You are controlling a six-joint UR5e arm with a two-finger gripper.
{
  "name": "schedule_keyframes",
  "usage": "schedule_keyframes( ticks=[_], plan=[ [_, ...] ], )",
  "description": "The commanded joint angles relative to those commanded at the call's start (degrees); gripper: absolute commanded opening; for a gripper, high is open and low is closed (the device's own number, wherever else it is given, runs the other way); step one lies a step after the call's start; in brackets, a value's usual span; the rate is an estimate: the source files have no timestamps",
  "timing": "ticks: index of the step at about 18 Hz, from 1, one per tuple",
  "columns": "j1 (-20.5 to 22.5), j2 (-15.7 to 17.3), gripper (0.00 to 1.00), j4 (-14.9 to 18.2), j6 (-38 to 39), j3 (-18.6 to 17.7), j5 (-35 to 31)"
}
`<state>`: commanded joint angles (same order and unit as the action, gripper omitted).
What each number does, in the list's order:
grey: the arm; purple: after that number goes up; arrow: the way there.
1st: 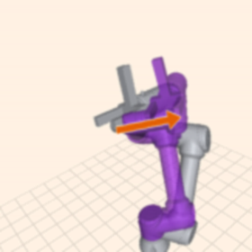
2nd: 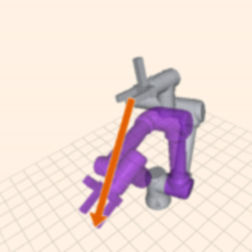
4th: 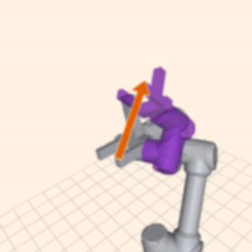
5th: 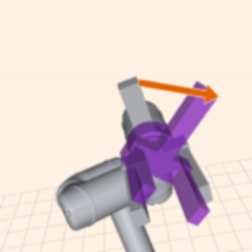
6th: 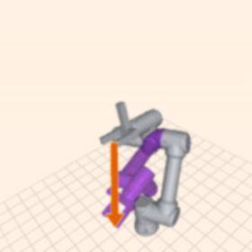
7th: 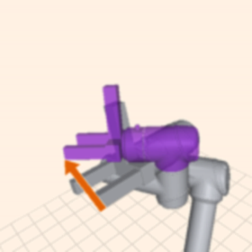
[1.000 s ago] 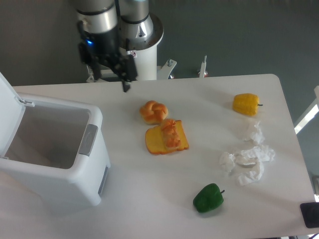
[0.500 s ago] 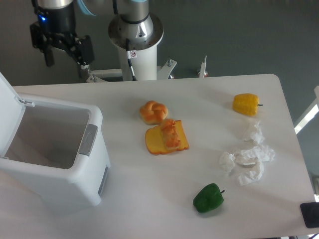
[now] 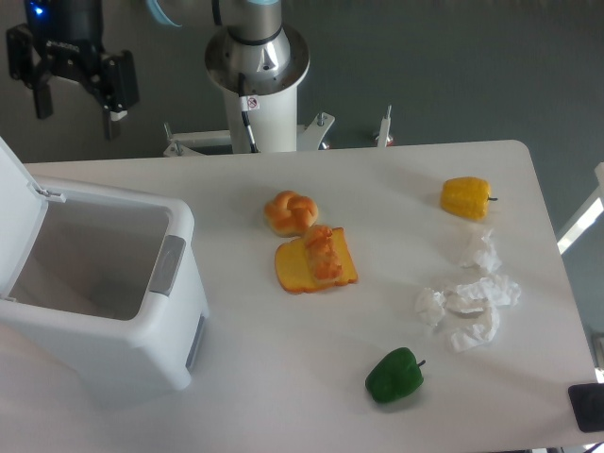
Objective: Close the trash can
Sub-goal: 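Move the gripper over toward the raised trash can lid, then lower the gripper behind the raised lid and push it forward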
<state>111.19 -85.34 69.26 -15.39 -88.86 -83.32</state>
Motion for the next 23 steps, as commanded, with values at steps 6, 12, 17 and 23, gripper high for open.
schedule_keyframes(
  ticks=[6, 12, 17, 23],
  plan=[
    [-2.8, -1.2, 1.0, -4.0, 4.7, 0.3, -0.1],
    [-2.7, -5.3, 1.0, -5.0, 9.3, 5.2, -1.1],
    [-2.4, -5.0, 1.0, -5.0, 9.7, 5.5, -2.5],
    [1.4, -4.9, 1.0, -5.0, 11.4, 5.5, -3.8]
  ],
)
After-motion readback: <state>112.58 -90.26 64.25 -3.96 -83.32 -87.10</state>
